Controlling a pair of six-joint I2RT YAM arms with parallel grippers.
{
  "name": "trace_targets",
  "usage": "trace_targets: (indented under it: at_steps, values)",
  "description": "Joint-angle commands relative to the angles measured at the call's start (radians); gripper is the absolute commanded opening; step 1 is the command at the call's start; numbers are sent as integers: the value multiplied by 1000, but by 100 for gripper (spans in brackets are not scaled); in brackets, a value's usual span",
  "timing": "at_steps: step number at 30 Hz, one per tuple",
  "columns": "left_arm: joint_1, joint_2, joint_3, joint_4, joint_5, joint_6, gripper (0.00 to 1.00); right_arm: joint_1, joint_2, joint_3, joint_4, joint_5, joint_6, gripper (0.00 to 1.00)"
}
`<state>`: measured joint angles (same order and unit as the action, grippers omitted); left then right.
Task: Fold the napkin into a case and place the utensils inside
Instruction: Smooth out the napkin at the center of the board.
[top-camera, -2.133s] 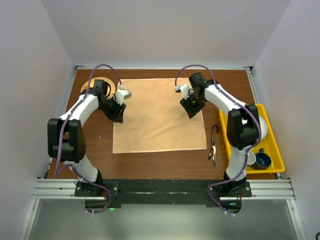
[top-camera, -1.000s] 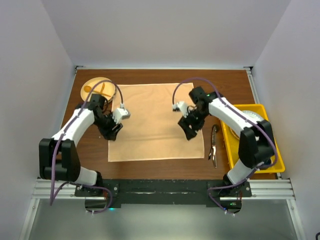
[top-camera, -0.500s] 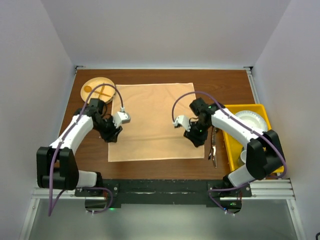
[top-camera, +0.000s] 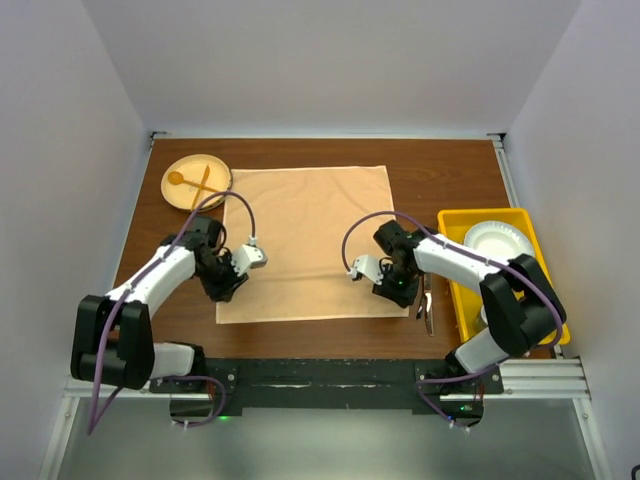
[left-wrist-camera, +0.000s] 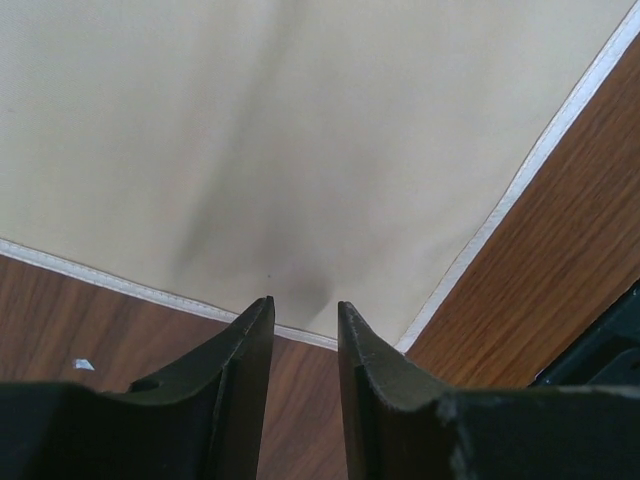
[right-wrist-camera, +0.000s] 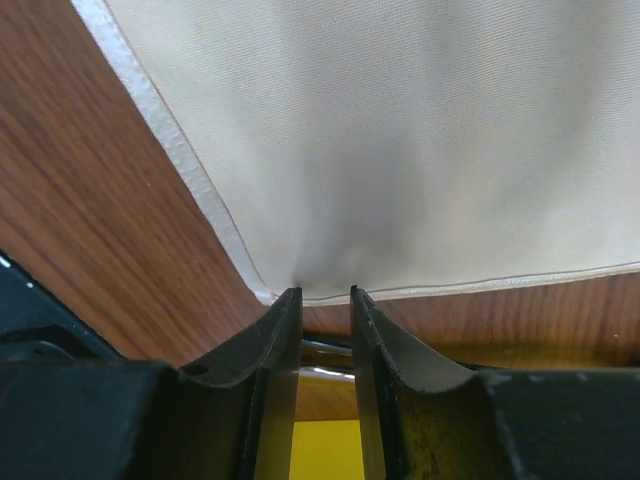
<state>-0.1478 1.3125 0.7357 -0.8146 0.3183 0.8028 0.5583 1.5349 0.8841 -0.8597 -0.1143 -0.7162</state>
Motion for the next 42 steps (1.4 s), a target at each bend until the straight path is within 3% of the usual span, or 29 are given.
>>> trace_targets:
  at_steps: [1, 18, 29, 34, 42]
  values:
    - [-9, -4, -25, 68, -60, -22, 36, 11, 4, -22, 57, 45, -15, 30]
    - [-7, 22, -214, 187, -263, 25, 22, 14, 11, -154, 94, 194, -95, 29]
    - [-7, -21, -184, 72, -176, 91, 19, 81, -2, -74, -44, 70, -95, 29]
    - [-12, -39, -122, 12, -91, 119, 28, 161, -2, -39, -75, 2, -39, 31]
    - [-18, -102, 54, -158, 102, 154, 44, 161, -30, 105, -182, -100, 17, 42]
